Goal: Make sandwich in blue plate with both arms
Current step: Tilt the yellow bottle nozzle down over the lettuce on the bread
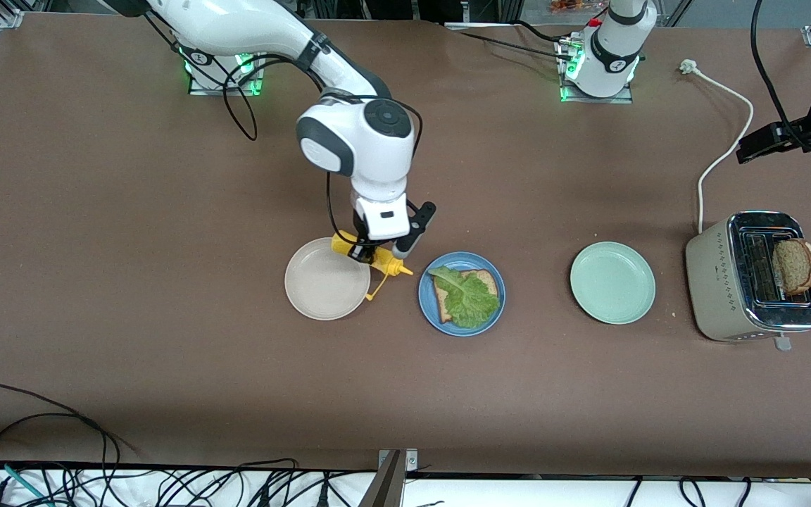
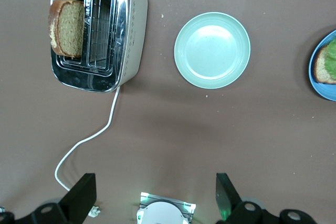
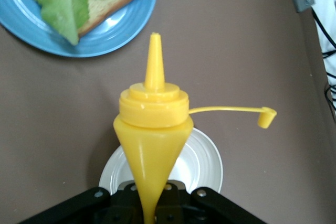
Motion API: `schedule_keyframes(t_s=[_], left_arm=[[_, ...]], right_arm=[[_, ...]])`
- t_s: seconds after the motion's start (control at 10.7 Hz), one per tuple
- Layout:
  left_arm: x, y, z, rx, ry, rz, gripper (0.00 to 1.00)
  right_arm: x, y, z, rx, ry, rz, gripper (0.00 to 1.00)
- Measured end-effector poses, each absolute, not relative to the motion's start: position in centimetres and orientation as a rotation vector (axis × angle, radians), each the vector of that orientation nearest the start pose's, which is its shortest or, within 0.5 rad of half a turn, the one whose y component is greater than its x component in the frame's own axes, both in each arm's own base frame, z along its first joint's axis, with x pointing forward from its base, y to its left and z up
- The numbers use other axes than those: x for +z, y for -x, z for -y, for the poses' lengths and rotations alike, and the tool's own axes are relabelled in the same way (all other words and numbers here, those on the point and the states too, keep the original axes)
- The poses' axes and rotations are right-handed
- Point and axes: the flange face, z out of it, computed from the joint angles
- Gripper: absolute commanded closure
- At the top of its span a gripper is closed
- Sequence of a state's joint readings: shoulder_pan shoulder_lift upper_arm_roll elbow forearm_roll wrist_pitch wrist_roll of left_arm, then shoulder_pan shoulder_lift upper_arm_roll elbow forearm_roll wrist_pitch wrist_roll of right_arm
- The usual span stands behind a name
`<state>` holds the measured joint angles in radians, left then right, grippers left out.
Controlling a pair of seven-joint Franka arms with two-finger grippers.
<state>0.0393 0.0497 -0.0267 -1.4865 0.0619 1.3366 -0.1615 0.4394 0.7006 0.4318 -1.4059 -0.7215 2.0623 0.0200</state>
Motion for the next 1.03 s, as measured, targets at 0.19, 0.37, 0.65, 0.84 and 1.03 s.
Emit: schedule_keyframes(t_s=[0.19,0.37,0.65,0.84,1.03], left_arm=[[61.8,-54.4,-1.5,0.298,3.04,0.278,0.0],[61.8,-54.4,-1.5,0.298,3.04,0.279,0.0],[61.8,-54.4,-1.5,0.298,3.04,0.279,0.0],[61.8,-54.4,-1.5,0.298,3.04,0.279,0.0],[61.8,-54.4,-1.5,0.298,3.04,0.279,0.0]], right_arm=[[28.1,-51.7,-51.0,-0.351,2.919,2.02,0.94],[23.8,-50.0,-52.2,-0.366,2.872,2.23,0.94],[20.8,-49.0,-52.5,-0.354,2.84,2.387,1.0],[20.4,-48.8,-52.6,-0.355,2.836,2.423,1.0],[20.3,-48.8,-52.6,-0.353,2.836,2.427,1.0]])
